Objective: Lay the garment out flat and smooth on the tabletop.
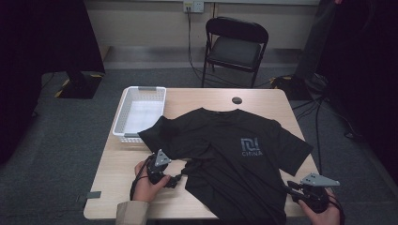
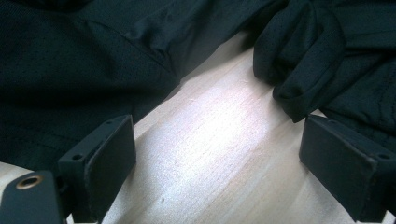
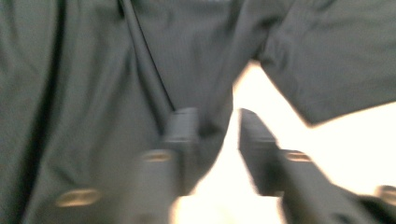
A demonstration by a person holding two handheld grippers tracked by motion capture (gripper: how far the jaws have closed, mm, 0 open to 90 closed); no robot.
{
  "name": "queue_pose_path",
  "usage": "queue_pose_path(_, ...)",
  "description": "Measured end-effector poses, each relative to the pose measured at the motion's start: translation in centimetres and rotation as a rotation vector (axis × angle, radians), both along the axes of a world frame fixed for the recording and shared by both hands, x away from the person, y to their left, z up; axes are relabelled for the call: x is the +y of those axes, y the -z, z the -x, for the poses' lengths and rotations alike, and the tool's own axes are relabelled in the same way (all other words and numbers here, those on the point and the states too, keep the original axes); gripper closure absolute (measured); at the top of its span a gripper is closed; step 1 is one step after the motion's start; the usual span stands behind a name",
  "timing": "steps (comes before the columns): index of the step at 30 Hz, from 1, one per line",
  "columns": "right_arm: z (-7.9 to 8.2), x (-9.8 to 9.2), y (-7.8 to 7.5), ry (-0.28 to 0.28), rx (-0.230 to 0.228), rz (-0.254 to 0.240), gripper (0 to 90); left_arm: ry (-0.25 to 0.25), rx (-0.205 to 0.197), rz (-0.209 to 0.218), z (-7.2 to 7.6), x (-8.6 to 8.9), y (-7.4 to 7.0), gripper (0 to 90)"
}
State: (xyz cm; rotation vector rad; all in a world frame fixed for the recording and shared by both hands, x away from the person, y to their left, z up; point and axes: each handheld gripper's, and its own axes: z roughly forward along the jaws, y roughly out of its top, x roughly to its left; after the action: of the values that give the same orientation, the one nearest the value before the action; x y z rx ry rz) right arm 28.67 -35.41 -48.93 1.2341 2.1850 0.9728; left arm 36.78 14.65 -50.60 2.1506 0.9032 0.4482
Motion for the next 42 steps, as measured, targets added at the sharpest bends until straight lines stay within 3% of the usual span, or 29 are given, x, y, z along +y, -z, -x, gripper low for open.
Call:
queue_pose_path(3, -0.2, 1.4, -0.3, -0.056, -0.035, 0.008, 53.8, 0.000, 0.000, 0.000, 0.0, 0.0, 0.0, 10.6)
queue_pose_path(6, -0.8, 3.0, 0.0, -0.108, -0.035, 0.011, 54.7, 0.000, 0.000, 0.000, 0.0, 0.0, 0.0, 10.6)
queue_pose_path(8, -1.4, 3.7, 0.5, -0.138, -0.001, 0.005, 62.6, 0.000, 0.000, 0.001, 0.0, 0.0, 0.0, 10.6)
queue_pose_path(12, -1.2, 3.8, 1.0, -0.169, 0.024, 0.028, 79.0, 0.001, 0.000, 0.001, 0.0, 0.0, 0.0, 10.6)
queue_pose_path(14, -0.8, 3.3, 1.0, -0.185, 0.033, 0.017, 80.4, 0.000, 0.000, 0.001, 0.0, 0.0, 0.0, 10.6)
queue_pose_path(15, -0.7, 3.2, 1.0, -0.184, 0.035, 0.019, 75.9, 0.001, 0.000, 0.000, 0.0, 0.0, 0.0, 10.5)
queue_pose_path(18, -0.6, 2.7, 0.6, -0.148, 0.009, -0.003, 47.3, 0.001, 0.000, 0.000, 0.0, 0.0, 0.0, 10.6)
queue_pose_path(20, -1.2, 2.4, 0.2, -0.126, -0.006, -0.021, 32.9, 0.001, 0.000, 0.000, 0.0, 0.0, 0.0, 10.5)
queue_pose_path(22, -2.3, 2.3, -0.1, -0.104, -0.042, -0.022, 22.3, 0.000, 0.000, 0.001, 0.0, 0.0, 0.0, 10.6)
queue_pose_path(25, -4.5, 2.5, -0.5, -0.083, -0.056, -0.036, 14.3, 0.000, 0.000, 0.001, 0.0, 0.0, 0.0, 10.5)
queue_pose_path(28, -6.8, 3.0, -0.5, -0.087, -0.059, -0.027, 12.3, 0.001, 0.000, 0.000, 0.0, 0.0, 0.0, 10.6)
queue_pose_path(32, -9.1, 3.7, 0.4, -0.079, -0.020, -0.012, 12.7, 0.002, 0.000, -0.002, 0.0, 0.0, 0.0, 10.6)
queue_pose_path(34, -9.3, 3.8, 0.8, -0.094, -0.010, -0.017, 12.7, 0.003, 0.001, -0.001, 0.1, 0.0, 0.0, 10.6)
queue_pose_path(37, -9.3, 4.0, 1.4, -0.116, 0.003, 0.025, 12.1, 0.003, 0.000, -0.001, 0.1, 0.0, 0.0, 10.6)
queue_pose_path(39, -9.3, 3.8, 1.8, -0.113, 0.006, -0.006, 11.0, 0.004, 0.002, 0.000, 0.1, 0.0, 0.0, 10.6)
queue_pose_path(42, -9.4, 3.6, 1.8, -0.111, 0.006, -0.010, 10.8, 0.009, 0.001, 0.000, 0.1, 0.0, 0.0, 10.8)
